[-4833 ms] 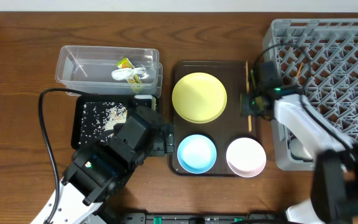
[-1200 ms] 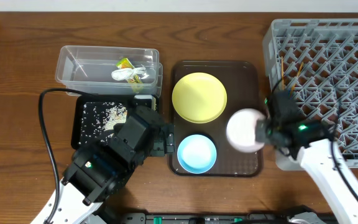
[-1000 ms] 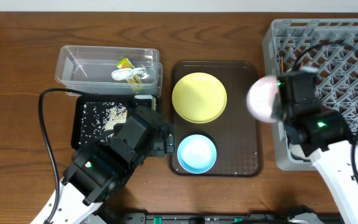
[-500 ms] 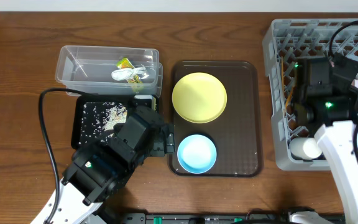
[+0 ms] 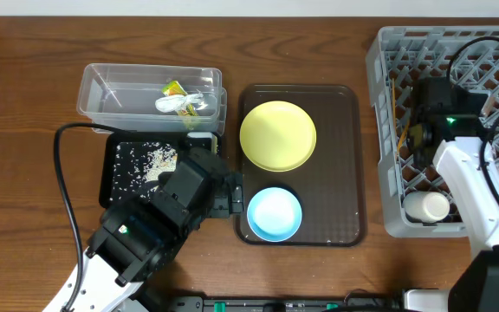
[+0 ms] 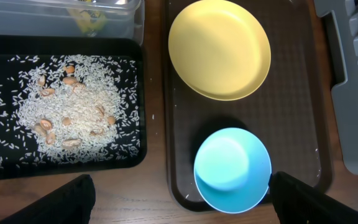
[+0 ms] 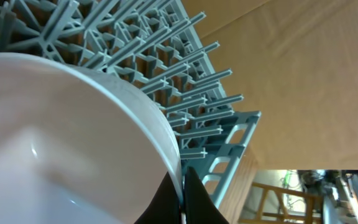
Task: Sort waste into correct bins and load items into the dishwasher rack
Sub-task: 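Carry the pink bowl right and set it in the dish rack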
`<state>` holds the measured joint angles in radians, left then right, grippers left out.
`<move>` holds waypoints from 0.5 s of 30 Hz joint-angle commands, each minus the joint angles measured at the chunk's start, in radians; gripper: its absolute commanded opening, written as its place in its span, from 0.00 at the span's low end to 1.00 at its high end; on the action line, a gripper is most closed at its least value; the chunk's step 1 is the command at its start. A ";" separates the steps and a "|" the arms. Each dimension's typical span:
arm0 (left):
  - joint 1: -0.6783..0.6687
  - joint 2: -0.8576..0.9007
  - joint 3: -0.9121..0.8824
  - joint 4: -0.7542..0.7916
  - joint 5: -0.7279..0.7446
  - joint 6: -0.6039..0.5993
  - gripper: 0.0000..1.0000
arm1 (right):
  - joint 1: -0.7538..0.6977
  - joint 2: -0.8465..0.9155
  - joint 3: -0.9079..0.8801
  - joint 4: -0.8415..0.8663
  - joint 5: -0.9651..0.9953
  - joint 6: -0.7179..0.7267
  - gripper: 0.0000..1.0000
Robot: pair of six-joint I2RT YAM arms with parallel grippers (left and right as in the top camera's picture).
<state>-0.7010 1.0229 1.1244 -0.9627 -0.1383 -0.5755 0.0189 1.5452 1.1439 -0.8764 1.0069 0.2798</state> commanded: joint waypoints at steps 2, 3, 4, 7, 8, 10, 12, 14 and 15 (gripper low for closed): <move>0.004 -0.005 0.011 -0.002 -0.016 0.006 0.91 | 0.059 0.031 0.006 -0.017 -0.027 -0.004 0.01; 0.004 -0.005 0.011 -0.002 -0.016 0.006 0.91 | 0.068 0.036 0.006 -0.018 -0.028 -0.004 0.01; 0.004 -0.005 0.011 -0.002 -0.016 0.006 0.92 | 0.076 0.040 0.006 -0.019 -0.027 -0.004 0.01; 0.004 -0.005 0.011 -0.002 -0.016 0.006 0.91 | 0.100 0.047 0.006 -0.028 -0.027 -0.003 0.01; 0.004 -0.005 0.011 -0.002 -0.016 0.006 0.91 | 0.109 0.047 0.006 -0.030 -0.026 -0.004 0.01; 0.004 -0.005 0.011 -0.002 -0.016 0.006 0.91 | 0.123 0.047 0.006 -0.040 -0.005 -0.004 0.01; 0.004 -0.005 0.011 -0.002 -0.016 0.006 0.91 | 0.134 0.047 0.006 -0.040 0.066 -0.005 0.01; 0.004 -0.005 0.011 -0.002 -0.016 0.006 0.91 | 0.142 0.045 0.006 -0.037 0.187 -0.005 0.01; 0.004 -0.005 0.011 -0.002 -0.016 0.006 0.91 | 0.145 0.045 0.006 -0.031 0.236 -0.005 0.01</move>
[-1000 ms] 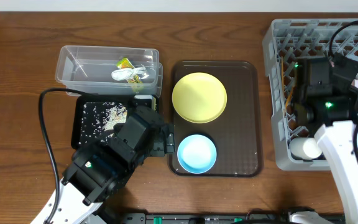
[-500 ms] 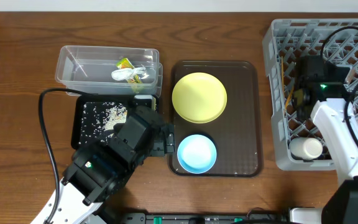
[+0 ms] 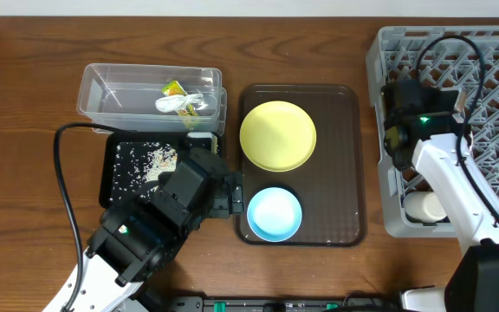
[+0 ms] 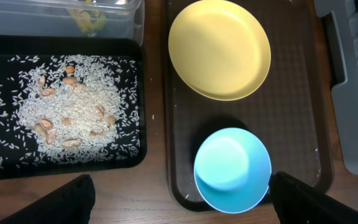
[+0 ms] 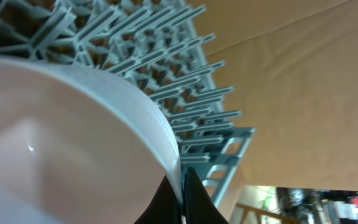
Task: Sort waste into correct bins and load items into the dishwasher rack
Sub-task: 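Carry the pink bowl right and set it in the dish rack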
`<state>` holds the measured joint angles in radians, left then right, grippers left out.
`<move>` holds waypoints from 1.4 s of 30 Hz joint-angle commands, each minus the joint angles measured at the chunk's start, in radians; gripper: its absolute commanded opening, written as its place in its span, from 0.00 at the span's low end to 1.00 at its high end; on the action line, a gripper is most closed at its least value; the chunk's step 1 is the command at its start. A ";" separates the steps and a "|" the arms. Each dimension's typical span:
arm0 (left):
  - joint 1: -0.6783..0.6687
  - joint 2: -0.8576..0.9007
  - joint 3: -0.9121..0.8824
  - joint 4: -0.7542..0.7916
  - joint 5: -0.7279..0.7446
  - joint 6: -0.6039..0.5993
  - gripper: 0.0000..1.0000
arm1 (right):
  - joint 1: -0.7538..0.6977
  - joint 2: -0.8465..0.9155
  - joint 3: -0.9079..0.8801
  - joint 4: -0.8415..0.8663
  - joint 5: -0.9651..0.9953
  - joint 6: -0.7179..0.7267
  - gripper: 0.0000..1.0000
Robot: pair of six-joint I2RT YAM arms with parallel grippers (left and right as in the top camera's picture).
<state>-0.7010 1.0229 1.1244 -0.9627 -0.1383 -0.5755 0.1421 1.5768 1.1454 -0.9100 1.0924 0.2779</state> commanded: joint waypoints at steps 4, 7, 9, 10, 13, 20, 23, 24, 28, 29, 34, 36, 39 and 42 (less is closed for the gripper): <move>0.004 -0.005 0.011 -0.002 -0.016 0.006 0.91 | 0.022 0.014 0.005 0.035 0.192 -0.024 0.01; 0.004 -0.005 0.011 -0.002 -0.016 0.006 0.91 | 0.018 0.014 0.005 0.045 0.161 -0.025 0.01; 0.004 -0.005 0.011 -0.002 -0.016 0.006 0.91 | 0.010 0.014 0.005 0.058 0.156 -0.025 0.01; 0.004 -0.005 0.011 -0.002 -0.016 0.006 0.91 | 0.006 0.014 0.005 0.062 0.156 -0.025 0.01; 0.004 -0.005 0.011 -0.002 -0.016 0.006 0.91 | -0.001 0.019 0.005 0.061 0.150 -0.025 0.01; 0.004 -0.005 0.011 -0.002 -0.016 0.006 0.92 | -0.002 0.044 0.001 0.051 0.122 -0.045 0.01; 0.004 -0.005 0.011 -0.002 -0.016 0.006 0.91 | -0.011 0.068 0.001 0.065 0.121 -0.076 0.01; 0.004 -0.005 0.011 -0.002 -0.016 0.006 0.91 | -0.011 0.077 0.001 0.063 0.121 -0.074 0.01; 0.004 -0.005 0.011 -0.002 -0.016 0.006 0.91 | 0.012 0.112 0.001 0.042 0.099 -0.073 0.01; 0.004 -0.005 0.011 -0.002 -0.016 0.006 0.91 | 0.026 0.117 0.001 0.037 0.100 -0.073 0.01; 0.004 -0.005 0.011 -0.002 -0.016 0.006 0.91 | 0.108 0.117 0.001 -0.022 0.100 0.007 0.01; 0.004 -0.005 0.011 -0.002 -0.016 0.006 0.91 | 0.130 0.117 0.001 -0.065 0.101 0.062 0.06; 0.004 -0.005 0.011 -0.002 -0.016 0.006 0.91 | 0.146 0.116 0.001 -0.120 0.100 0.133 0.08; 0.004 -0.005 0.011 -0.002 -0.016 0.006 0.91 | 0.161 0.109 0.006 -0.156 0.100 0.181 0.16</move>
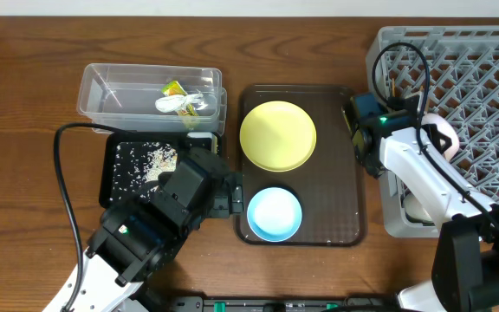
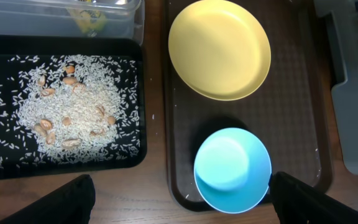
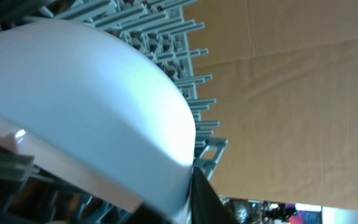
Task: Sort waste into correct bins and load items into the dishwasher rack
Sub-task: 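Carry the pink bowl right and set it in the dish rack, then reach the right gripper to the blue bowl and grasp its rim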
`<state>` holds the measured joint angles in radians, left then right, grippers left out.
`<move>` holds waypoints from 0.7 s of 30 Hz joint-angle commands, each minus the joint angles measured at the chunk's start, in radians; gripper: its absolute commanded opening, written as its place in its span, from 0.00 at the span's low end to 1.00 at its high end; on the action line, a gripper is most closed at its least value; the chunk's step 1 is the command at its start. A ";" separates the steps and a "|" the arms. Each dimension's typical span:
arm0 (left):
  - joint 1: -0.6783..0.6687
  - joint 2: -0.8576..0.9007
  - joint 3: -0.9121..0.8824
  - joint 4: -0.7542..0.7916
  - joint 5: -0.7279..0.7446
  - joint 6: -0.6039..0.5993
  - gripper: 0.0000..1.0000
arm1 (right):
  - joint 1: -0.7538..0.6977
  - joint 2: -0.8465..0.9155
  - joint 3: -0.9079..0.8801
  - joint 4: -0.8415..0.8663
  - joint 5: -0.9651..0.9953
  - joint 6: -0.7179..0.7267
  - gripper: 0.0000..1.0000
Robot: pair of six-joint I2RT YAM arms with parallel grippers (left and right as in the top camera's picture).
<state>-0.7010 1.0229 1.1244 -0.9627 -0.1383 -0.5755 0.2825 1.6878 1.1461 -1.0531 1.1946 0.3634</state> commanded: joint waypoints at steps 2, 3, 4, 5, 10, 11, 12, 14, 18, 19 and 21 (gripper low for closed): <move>0.004 -0.005 0.011 -0.002 -0.016 0.006 0.92 | 0.041 -0.017 0.014 -0.025 -0.011 0.114 0.25; 0.004 -0.005 0.011 -0.002 -0.016 0.006 0.92 | 0.056 -0.029 0.019 -0.029 -0.021 0.115 0.28; 0.004 -0.005 0.011 -0.002 -0.016 0.006 0.91 | 0.074 -0.042 0.023 -0.032 -0.039 0.115 0.33; 0.004 -0.005 0.011 -0.002 -0.016 0.006 0.91 | 0.091 -0.055 0.027 -0.032 -0.060 0.115 0.37; 0.004 -0.005 0.011 -0.002 -0.016 0.006 0.91 | 0.194 -0.144 0.036 -0.027 -0.233 0.115 0.57; 0.004 -0.005 0.011 -0.002 -0.016 0.006 0.92 | 0.212 -0.162 0.036 -0.023 -0.284 0.115 0.58; 0.004 -0.005 0.011 -0.002 -0.016 0.006 0.91 | 0.235 -0.184 0.036 -0.013 -0.356 0.114 0.58; 0.004 -0.005 0.011 -0.002 -0.016 0.006 0.91 | 0.269 -0.215 0.036 0.003 -0.473 0.115 0.62; 0.004 -0.005 0.011 -0.002 -0.016 0.006 0.91 | 0.322 -0.241 0.036 0.081 -0.787 0.101 0.99; 0.004 -0.005 0.011 -0.002 -0.016 0.006 0.91 | 0.331 -0.240 0.035 0.105 -0.903 0.088 0.99; 0.004 -0.005 0.011 -0.002 -0.016 0.006 0.91 | 0.342 -0.231 0.034 0.143 -1.080 0.065 0.99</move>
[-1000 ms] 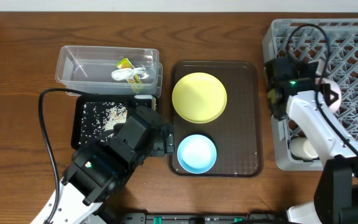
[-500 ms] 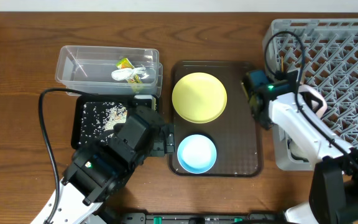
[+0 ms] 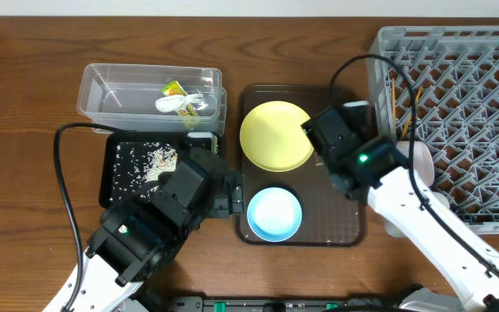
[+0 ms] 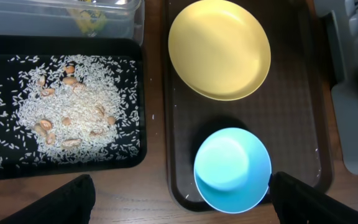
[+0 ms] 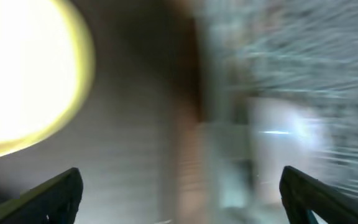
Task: Sort waste into correct bins and load items into the dishwasher rack
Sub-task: 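Reach the right gripper to the blue bowl and grasp its rim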
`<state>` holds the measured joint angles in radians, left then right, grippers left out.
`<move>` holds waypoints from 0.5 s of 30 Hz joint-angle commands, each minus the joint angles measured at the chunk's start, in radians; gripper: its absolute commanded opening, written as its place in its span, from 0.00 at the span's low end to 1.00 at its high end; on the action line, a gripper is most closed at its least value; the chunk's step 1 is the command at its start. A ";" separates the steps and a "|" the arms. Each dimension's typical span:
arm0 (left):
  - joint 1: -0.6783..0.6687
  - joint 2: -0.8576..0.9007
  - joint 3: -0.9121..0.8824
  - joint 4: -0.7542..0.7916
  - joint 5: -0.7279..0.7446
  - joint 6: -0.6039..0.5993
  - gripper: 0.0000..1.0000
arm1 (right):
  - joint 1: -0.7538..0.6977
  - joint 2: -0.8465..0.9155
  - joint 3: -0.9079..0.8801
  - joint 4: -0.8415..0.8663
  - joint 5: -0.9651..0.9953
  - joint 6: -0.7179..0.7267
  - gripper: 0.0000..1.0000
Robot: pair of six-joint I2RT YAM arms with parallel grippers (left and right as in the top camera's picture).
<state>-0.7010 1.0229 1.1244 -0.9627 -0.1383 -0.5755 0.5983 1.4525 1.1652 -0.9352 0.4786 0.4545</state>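
Note:
A yellow plate (image 3: pixel 277 136) and a blue bowl (image 3: pixel 274 214) lie on the brown tray (image 3: pixel 349 227). My right gripper (image 3: pixel 323 132) hovers open over the tray's right part, beside the plate; its wrist view is blurred, with the yellow plate (image 5: pixel 23 74) at the left and nothing between the fingers (image 5: pixel 48 199). A white bowl (image 3: pixel 423 160) rests in the grey rack (image 3: pixel 457 78) at its left edge, partly behind my right arm. My left gripper (image 4: pixel 179 208) stands open just short of the blue bowl (image 4: pixel 232 168).
A black tray with rice and nuts (image 4: pixel 61 106) lies left of the brown tray. Behind it stands a clear bin (image 3: pixel 150 91) holding wrappers. A yellow stick (image 3: pixel 393 108) stands in the rack's left side. Cables run over the rack and the left table.
My right gripper, close against the white bowl at the rack's left edge, is now open and empty over the brown tray by the yellow plate. The left arm has not moved.
My right gripper held the white bowl by its rim over the rack's left side. It then stood nearer the rack's left edge with the bowl, then had the bowl down among the tines. Now the bowl stays in the rack and the gripper is over the tray.

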 commanded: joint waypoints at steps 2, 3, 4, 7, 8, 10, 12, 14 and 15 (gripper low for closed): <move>0.004 -0.005 0.011 -0.002 -0.016 0.006 0.92 | 0.040 0.020 0.010 0.046 -0.497 -0.026 0.92; 0.004 -0.005 0.011 -0.002 -0.016 0.006 0.92 | 0.047 0.027 0.010 0.045 -0.526 -0.026 0.89; 0.004 -0.005 0.011 -0.002 -0.016 0.006 0.92 | 0.063 0.045 0.008 0.033 -0.553 -0.025 0.82; 0.004 -0.005 0.011 -0.002 -0.016 0.006 0.91 | 0.103 0.091 0.008 -0.023 -0.554 -0.025 0.70; 0.004 -0.005 0.011 -0.002 -0.016 0.006 0.91 | 0.116 0.109 0.006 -0.042 -0.547 -0.025 0.70; 0.004 -0.005 0.011 -0.002 -0.016 0.006 0.91 | 0.133 0.141 0.002 -0.071 -0.522 -0.025 0.65; 0.004 -0.005 0.011 -0.002 -0.016 0.006 0.91 | 0.144 0.176 -0.011 -0.071 -0.501 -0.025 0.56; 0.004 -0.005 0.011 -0.002 -0.016 0.006 0.91 | 0.148 0.211 -0.031 -0.048 -0.502 -0.024 0.48; 0.004 -0.005 0.011 -0.002 -0.016 0.006 0.91 | 0.150 0.230 -0.043 -0.035 -0.502 -0.023 0.46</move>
<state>-0.7010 1.0229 1.1244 -0.9627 -0.1383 -0.5755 0.7357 1.6398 1.1515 -0.9836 -0.0196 0.4316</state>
